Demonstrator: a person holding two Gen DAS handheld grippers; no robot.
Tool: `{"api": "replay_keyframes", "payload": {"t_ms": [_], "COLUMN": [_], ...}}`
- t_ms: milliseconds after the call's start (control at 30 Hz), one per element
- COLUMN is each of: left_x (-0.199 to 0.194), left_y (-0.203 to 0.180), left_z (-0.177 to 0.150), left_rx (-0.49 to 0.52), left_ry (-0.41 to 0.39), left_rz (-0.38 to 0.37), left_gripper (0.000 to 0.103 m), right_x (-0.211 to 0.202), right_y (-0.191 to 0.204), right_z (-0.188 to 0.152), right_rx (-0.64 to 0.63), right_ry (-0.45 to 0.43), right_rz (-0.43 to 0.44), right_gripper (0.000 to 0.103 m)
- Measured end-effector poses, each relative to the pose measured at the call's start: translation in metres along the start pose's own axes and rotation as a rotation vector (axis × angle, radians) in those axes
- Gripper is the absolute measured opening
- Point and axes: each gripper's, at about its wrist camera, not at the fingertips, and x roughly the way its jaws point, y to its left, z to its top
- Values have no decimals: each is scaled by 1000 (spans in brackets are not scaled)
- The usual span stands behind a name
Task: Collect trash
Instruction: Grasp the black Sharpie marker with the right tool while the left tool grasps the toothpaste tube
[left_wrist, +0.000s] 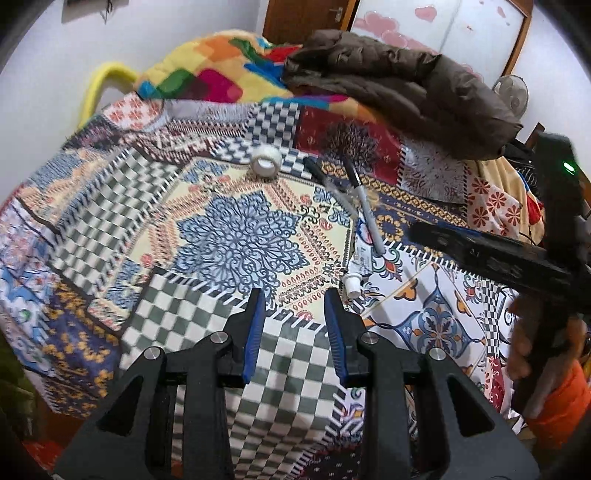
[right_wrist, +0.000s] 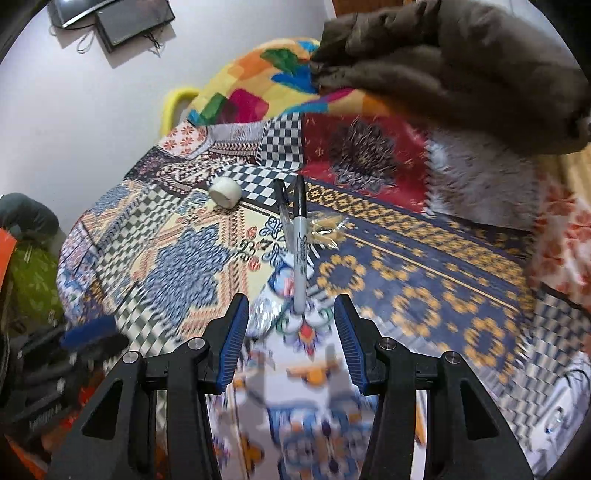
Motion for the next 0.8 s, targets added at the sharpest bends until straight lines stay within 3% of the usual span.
{"api": "replay_keyframes", "payload": {"t_ms": [200,400,667,800], "left_x": [27,45,65,80], "left_y": [1,-13,-41,-52], "left_z": [4,11,17,18], "left_rx": [14,58,113,148], "left_ry": [23,38,66,89], "left_rz": [-10,-42,-103,-90], "left_gripper": [32,32,32,32], "right_x": [42,64,39,15], "right_y": [-6,-14,-12,-23], "right_z": [23,30,18,7], "right_rx": [24,49,-14,-17], "right_ry": [19,42,-2,-20], "right_rz": [3,20,29,34], "right_gripper": [32,12,10,10]}}
